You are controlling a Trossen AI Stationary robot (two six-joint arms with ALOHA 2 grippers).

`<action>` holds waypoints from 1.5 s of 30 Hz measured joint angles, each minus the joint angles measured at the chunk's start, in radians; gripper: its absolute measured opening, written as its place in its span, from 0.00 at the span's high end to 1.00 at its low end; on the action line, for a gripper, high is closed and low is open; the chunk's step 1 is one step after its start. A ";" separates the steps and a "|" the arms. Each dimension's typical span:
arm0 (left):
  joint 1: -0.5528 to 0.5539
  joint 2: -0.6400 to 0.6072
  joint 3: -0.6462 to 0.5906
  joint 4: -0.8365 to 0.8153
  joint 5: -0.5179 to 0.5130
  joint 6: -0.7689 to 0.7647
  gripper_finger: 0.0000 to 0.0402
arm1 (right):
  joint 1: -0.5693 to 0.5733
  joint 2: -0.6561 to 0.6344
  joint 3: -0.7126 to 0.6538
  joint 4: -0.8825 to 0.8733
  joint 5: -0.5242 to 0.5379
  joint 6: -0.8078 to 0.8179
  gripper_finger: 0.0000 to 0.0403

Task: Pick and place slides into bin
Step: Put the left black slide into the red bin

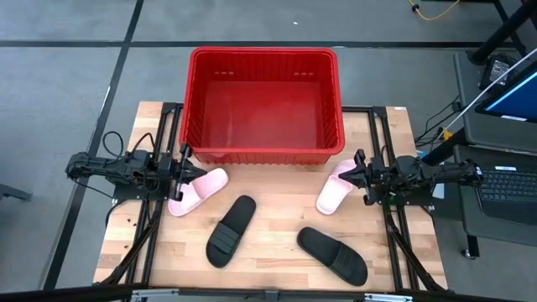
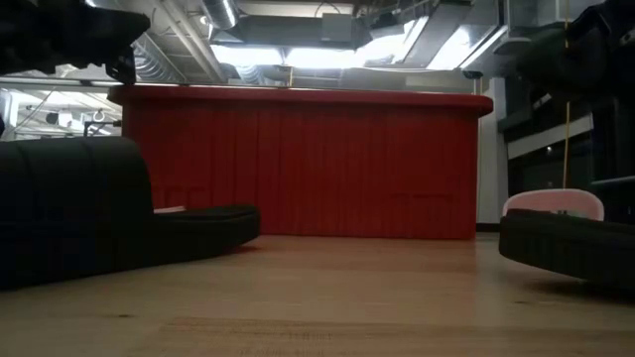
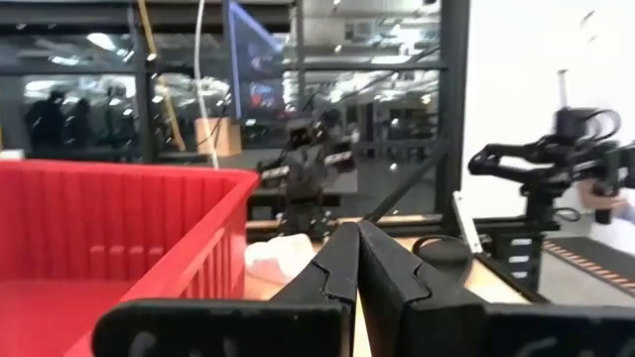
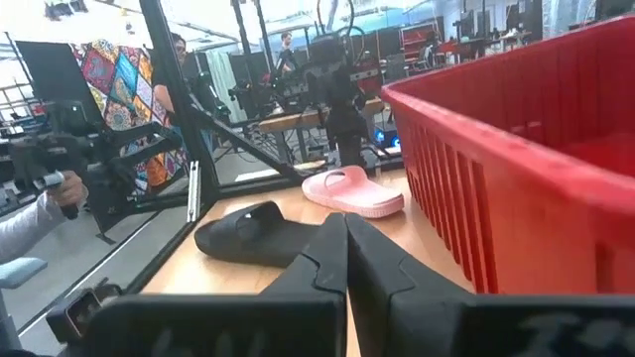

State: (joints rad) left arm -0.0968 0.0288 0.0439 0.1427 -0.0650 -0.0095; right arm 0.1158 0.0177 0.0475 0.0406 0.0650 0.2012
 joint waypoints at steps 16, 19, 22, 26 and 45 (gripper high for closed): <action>0.000 0.222 0.138 -0.060 -0.077 0.001 0.99 | 0.000 0.245 0.205 -0.011 0.100 -0.061 0.99; 0.000 0.247 0.169 -0.054 -0.091 0.014 0.99 | 0.013 0.305 0.258 -0.024 0.100 -0.107 1.00; 0.000 0.265 0.205 -0.053 -0.100 0.024 0.99 | 0.034 0.358 0.303 -0.030 0.099 -0.144 1.00; 0.000 0.285 0.255 -0.048 -0.100 0.063 0.99 | 0.063 0.406 0.359 -0.038 0.100 -0.156 0.99; -0.031 0.502 0.499 -0.371 -0.018 0.003 1.00 | 0.131 0.562 0.410 -0.026 0.021 -0.292 0.99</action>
State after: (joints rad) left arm -0.1273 0.5304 0.5430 -0.2279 -0.0829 -0.0067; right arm 0.2470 0.5800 0.4572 0.0141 0.0858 -0.0912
